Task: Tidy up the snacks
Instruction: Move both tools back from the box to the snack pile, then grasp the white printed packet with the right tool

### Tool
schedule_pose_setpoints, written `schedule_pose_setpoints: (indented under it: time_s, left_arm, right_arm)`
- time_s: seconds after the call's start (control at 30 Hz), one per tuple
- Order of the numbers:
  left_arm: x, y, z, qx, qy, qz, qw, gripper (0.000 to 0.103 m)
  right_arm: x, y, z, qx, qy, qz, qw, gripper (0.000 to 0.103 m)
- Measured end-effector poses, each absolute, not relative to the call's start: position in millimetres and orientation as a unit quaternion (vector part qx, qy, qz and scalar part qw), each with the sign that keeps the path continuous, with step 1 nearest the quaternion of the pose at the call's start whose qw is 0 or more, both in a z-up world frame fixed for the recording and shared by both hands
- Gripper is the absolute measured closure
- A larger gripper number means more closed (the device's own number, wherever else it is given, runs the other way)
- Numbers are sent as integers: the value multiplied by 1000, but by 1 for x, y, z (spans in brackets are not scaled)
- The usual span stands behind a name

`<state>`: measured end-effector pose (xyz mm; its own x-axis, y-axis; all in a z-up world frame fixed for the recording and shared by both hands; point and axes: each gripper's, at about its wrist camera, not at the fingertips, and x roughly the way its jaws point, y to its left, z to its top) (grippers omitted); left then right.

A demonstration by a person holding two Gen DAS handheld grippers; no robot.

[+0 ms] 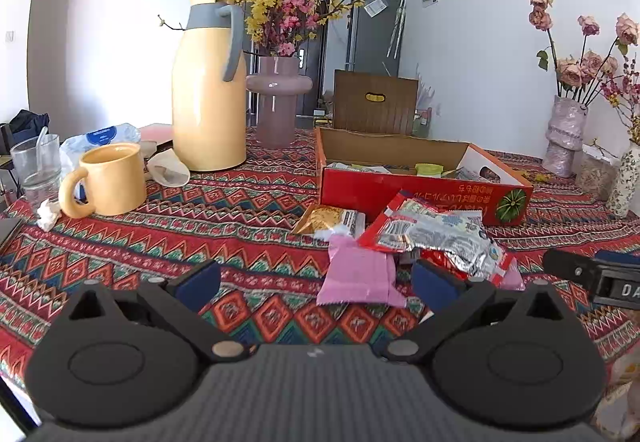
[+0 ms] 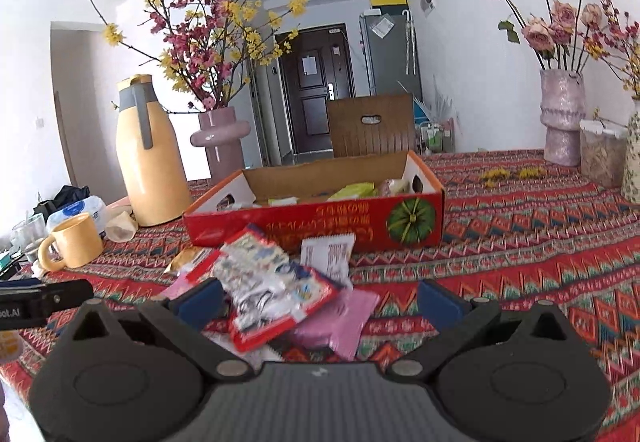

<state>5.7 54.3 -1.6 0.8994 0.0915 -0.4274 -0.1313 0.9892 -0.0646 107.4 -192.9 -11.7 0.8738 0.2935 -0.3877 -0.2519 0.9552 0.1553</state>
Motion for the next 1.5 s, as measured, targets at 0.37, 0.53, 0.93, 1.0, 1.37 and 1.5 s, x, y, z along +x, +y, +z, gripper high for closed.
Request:
schedule_pose_setpoints:
  time_s: [0.37, 0.53, 0.93, 1.0, 1.37, 1.5]
  left_arm:
    - [-9, 80, -15, -65, 237, 63, 967, 0]
    - [-8, 81, -23, -69, 251, 53, 964, 0]
    - [-9, 71, -38, -56, 282, 36, 957, 0]
    - [-8, 71, -39, -56, 285, 35, 956, 0]
    - [-8, 71, -38, -58, 287, 36, 956, 0]
    - [-8, 70, -39, -58, 287, 36, 956, 0]
  right_arm:
    - [92, -168, -20, 22, 244, 144, 959, 0]
    - [92, -152, -29, 6, 278, 154, 948, 0]
    - [91, -127, -53, -17, 330, 170, 928, 0]
    - [93, -128, -56, -9, 333, 175, 926, 0]
    - [90, -122, -61, -39, 313, 159, 935, 10]
    - [86, -128, -58, -34, 304, 158, 939, 40]
